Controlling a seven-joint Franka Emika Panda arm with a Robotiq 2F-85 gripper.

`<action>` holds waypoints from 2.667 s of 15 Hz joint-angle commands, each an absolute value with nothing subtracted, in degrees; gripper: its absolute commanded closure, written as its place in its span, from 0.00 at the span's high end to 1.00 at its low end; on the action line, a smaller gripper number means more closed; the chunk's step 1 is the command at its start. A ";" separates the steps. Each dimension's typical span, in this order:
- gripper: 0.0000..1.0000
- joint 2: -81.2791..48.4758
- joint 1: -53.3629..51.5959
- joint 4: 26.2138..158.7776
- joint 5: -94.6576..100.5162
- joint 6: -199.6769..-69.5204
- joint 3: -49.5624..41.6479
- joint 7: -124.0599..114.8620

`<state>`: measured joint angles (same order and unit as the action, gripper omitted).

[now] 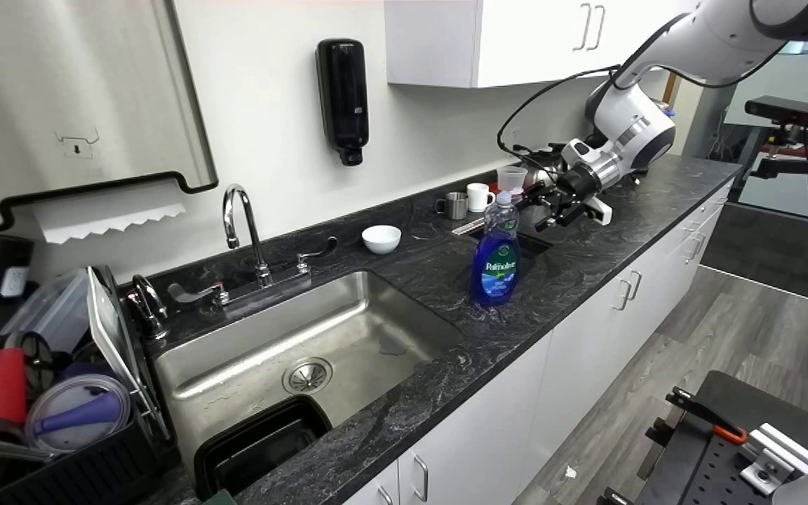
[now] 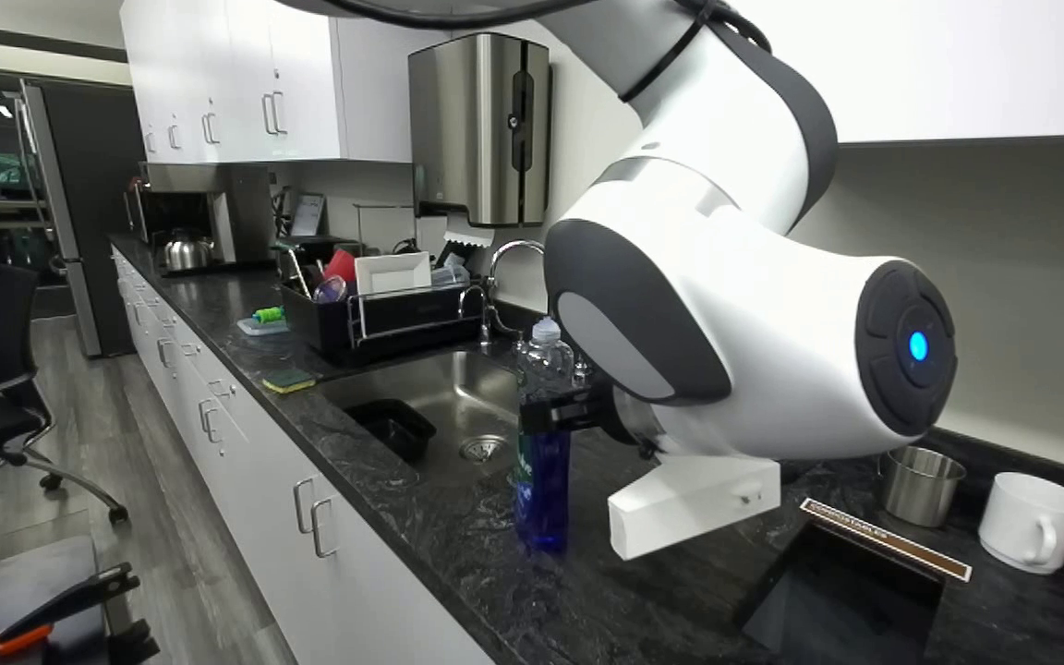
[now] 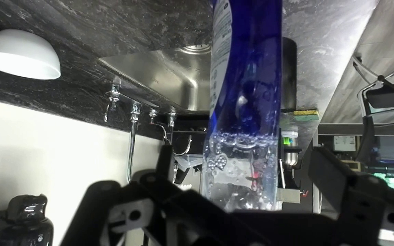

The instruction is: Pour some of the soap in the sink

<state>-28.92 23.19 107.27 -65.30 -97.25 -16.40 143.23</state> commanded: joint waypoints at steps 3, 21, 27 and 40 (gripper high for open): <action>1.00 -28.16 23.98 107.09 -62.31 -97.95 -16.83 142.38; 1.00 -22.50 25.04 108.09 -48.42 -97.50 -17.91 143.37; 1.00 -19.41 25.30 108.96 -41.88 -96.24 -17.97 143.71; 1.00 -10.19 25.14 112.04 -27.57 -82.12 -18.11 152.74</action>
<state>-12.45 24.69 110.17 -29.92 -84.04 -18.65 148.30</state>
